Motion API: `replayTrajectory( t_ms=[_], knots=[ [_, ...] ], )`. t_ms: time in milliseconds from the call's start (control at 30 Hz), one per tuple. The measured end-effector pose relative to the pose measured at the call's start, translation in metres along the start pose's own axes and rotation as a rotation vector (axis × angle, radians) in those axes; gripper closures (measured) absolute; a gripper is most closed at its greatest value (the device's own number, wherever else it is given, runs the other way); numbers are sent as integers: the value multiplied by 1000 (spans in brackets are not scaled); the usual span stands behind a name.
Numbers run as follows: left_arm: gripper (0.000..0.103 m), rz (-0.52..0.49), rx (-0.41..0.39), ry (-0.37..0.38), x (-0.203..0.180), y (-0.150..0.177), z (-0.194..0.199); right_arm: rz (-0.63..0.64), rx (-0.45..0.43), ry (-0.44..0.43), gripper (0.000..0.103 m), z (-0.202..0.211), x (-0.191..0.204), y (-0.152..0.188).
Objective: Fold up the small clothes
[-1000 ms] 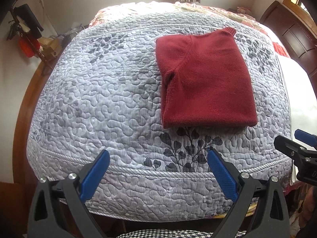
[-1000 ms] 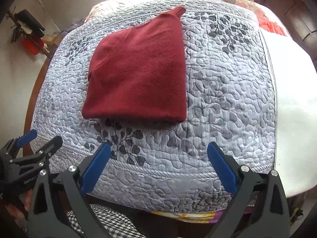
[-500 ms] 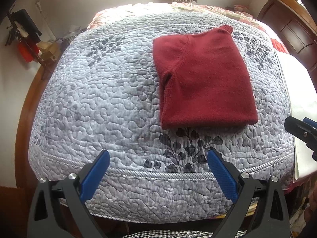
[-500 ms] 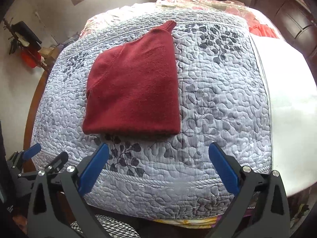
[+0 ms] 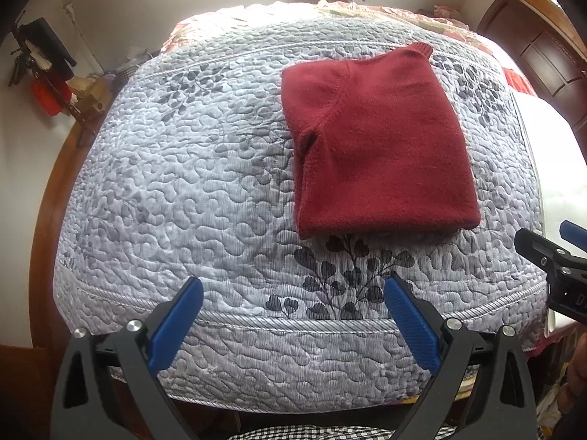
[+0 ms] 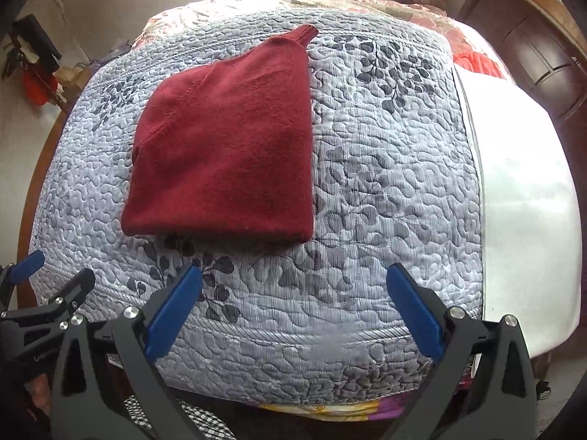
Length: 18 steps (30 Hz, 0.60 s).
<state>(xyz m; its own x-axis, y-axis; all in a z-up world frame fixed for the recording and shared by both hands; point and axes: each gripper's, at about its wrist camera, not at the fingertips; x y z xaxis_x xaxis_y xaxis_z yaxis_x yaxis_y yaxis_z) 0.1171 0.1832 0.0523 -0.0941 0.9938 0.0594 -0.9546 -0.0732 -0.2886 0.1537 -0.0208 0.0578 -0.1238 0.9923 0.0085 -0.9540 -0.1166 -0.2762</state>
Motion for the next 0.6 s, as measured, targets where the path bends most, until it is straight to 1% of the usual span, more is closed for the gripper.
replayTrajectory(
  t_ms=[100, 267, 433, 600],
  knots=[
    [4, -2, 8, 1, 0, 0, -2, 3, 17, -3, 3, -3, 1, 0],
    [4, -7, 11, 3, -1, -1, -3, 14, 13, -1, 3, -4, 4, 0],
    [4, 2, 17, 3, 1, -1, -5, 14, 25, -52, 3, -5, 4, -2],
    [4, 8, 21, 3, 3, -1, -7, 31, 36, -25, 3, -8, 7, -1]
  ],
)
Point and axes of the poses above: each gripper's, at about its wrist camera, not at the fingertips, and z roughly against the way its jaws point, x to its left, y to its underside, and after that the axes turned 2 degrees about x, right-handed
